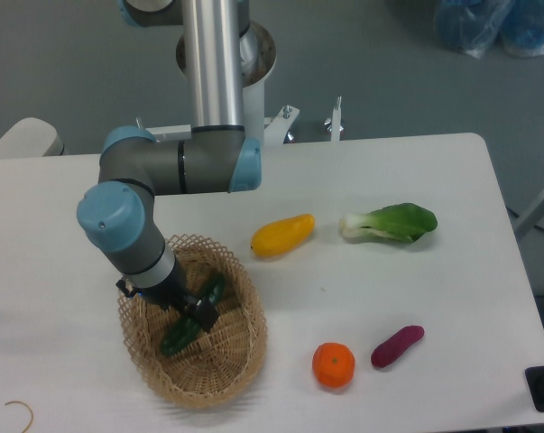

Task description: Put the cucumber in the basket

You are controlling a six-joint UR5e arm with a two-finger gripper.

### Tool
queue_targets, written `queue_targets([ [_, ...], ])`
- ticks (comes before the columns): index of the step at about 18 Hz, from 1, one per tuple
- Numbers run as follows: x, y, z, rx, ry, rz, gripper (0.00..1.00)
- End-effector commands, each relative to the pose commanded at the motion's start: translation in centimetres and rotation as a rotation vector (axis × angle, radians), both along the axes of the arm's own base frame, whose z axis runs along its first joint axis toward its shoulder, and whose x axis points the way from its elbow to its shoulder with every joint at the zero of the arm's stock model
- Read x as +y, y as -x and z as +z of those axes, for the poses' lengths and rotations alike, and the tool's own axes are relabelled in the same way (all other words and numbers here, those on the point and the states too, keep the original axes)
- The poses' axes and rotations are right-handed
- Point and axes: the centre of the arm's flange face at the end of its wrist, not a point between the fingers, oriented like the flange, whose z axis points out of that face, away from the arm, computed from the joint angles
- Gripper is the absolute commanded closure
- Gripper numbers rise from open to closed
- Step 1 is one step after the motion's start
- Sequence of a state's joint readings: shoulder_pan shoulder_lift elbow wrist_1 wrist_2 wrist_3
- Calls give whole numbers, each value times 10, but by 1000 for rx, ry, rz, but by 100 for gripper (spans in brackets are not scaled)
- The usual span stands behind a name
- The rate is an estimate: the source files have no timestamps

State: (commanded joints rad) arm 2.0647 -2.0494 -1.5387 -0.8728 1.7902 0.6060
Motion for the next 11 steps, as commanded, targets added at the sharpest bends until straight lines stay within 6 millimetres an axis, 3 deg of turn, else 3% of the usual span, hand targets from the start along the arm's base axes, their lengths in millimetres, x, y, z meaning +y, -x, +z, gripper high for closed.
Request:
queue_targets([
  [5, -29, 71, 70, 45, -44, 23, 0],
  [7, -55, 105, 94, 70, -20, -21, 0],
  [11, -109, 157, 122, 39, 84, -110, 0],
])
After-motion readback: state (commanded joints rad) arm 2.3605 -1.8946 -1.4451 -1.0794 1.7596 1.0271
